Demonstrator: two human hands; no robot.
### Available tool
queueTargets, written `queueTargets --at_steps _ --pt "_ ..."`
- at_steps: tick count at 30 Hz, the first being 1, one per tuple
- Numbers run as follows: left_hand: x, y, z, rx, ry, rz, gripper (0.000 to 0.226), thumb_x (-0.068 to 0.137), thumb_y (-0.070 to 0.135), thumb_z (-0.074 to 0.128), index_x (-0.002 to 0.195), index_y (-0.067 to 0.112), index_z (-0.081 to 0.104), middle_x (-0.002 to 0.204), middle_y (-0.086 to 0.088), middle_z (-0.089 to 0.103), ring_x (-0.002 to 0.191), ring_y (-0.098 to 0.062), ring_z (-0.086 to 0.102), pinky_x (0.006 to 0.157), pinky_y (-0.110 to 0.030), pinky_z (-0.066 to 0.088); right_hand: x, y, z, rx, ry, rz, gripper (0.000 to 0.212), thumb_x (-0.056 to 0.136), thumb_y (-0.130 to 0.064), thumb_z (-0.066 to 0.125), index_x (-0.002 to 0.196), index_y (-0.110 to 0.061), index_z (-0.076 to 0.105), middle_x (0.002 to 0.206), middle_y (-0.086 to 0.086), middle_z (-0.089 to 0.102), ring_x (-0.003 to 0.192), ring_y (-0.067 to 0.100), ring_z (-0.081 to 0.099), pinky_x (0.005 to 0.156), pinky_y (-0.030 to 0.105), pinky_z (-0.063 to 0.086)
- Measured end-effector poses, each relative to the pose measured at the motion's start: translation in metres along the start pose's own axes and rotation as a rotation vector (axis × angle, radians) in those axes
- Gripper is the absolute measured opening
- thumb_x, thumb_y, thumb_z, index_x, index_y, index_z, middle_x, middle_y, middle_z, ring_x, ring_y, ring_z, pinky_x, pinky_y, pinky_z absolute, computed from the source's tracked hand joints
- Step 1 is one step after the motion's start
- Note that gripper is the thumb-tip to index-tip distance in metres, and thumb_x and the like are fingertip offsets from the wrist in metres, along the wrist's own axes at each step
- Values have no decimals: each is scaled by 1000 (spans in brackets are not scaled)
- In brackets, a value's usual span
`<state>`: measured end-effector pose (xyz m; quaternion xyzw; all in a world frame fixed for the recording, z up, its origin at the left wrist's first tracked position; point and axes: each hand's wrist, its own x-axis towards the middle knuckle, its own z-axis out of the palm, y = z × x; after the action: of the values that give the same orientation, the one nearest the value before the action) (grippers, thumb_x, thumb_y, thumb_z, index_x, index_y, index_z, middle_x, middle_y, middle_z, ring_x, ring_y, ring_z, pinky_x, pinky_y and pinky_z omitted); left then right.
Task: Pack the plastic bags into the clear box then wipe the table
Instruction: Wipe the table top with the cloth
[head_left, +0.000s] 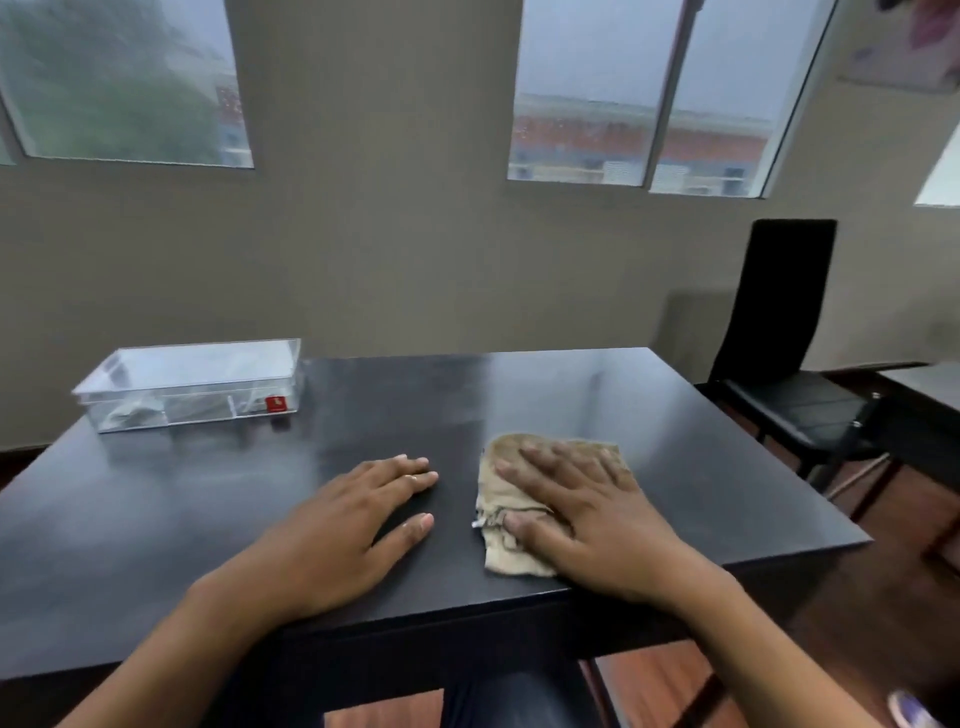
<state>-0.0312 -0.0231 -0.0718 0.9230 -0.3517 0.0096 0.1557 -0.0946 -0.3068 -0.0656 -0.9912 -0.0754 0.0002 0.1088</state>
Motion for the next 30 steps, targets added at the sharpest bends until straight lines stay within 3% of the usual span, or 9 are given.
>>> queueTargets --at_steps 4,10,14,18,22,24,30 --pt "30 5 3 39 -29 63 69 95 70 22 156 38 31 162 25 25 149 5 18 124 -25 17 -43 32 -11 7 36 46 66 84 -88 18 147 -71 14 163 -38 3 153 -7 -6 126 43 -9" --pt "67 -2 -3 108 -79 80 67 98 68 25 157 38 27 163 22 23 150 0 19 123 -25 16 -52 119 -29 15 71 297 77 62 -102 0 135 -82 13 164 -37 4 153 -4 -2 125 52 -4" --pt "89 -13 -2 148 -87 58 70 96 71 22 158 38 23 164 20 22 150 -3 19 124 -29 18 -12 156 -38 -15 17 401 81 68 -96 9 146 -72 14 167 -30 4 156 5 -3 122 61 -3" --pt "98 -19 8 131 -29 31 75 94 75 14 158 38 22 165 19 22 151 -3 17 124 -33 20 56 175 -39 -26 8 466 71 80 -89 16 148 -70 11 169 -25 3 158 13 -1 117 70 -8" --pt "99 -21 11 121 -10 17 76 92 76 14 158 40 23 164 21 22 151 -2 17 123 -33 21 129 162 -37 -51 -7 465 74 81 -88 12 151 -65 5 170 -20 1 158 17 3 120 66 -3" --pt "97 -22 9 110 16 5 73 94 75 20 156 39 29 162 21 27 149 -2 22 122 -32 24 158 139 -34 -28 -19 432 71 86 -84 15 153 -62 5 171 -19 -1 158 18 0 120 65 -8" --pt "88 -35 -1 103 98 -74 72 91 74 20 146 35 47 147 20 45 138 -7 39 115 -32 33 195 58 -14 0 -51 201 68 91 -79 18 155 -59 6 171 -16 -3 158 20 -5 119 67 -10"
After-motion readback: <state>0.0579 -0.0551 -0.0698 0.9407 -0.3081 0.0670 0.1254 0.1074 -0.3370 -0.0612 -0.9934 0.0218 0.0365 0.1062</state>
